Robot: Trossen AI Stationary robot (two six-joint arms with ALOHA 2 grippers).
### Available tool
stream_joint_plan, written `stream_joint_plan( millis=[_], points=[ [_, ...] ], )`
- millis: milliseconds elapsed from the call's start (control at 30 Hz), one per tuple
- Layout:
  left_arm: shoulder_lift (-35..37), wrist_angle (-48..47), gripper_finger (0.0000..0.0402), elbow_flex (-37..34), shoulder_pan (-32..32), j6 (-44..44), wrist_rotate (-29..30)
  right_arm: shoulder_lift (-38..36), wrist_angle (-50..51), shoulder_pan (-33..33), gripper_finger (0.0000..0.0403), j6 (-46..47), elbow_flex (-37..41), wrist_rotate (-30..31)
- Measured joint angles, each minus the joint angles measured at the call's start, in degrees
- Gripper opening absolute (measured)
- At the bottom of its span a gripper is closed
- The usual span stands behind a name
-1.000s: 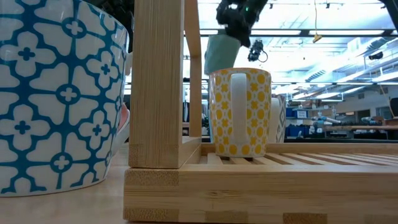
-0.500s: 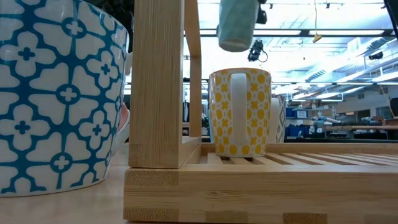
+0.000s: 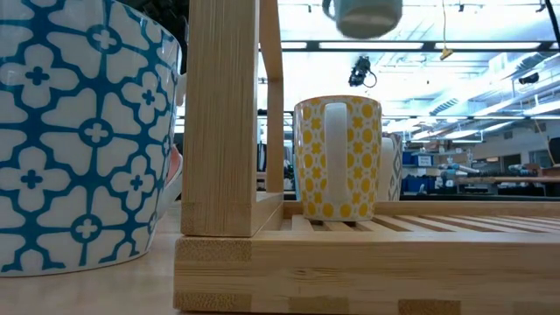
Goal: Place coffee mugs
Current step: Put the green mug on the shelf
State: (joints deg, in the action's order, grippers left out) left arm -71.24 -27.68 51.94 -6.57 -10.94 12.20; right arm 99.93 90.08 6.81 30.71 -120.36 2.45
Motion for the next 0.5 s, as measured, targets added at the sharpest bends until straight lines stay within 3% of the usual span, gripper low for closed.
stream_joint_plan(
  millis=[500],
  points=[
    [0.0,0.04,0.0176,0.0,-0.04,-0.42,-0.01,-0.46,-0.13,22.09,0.0031,31.45,7.79,6.37]
  ],
)
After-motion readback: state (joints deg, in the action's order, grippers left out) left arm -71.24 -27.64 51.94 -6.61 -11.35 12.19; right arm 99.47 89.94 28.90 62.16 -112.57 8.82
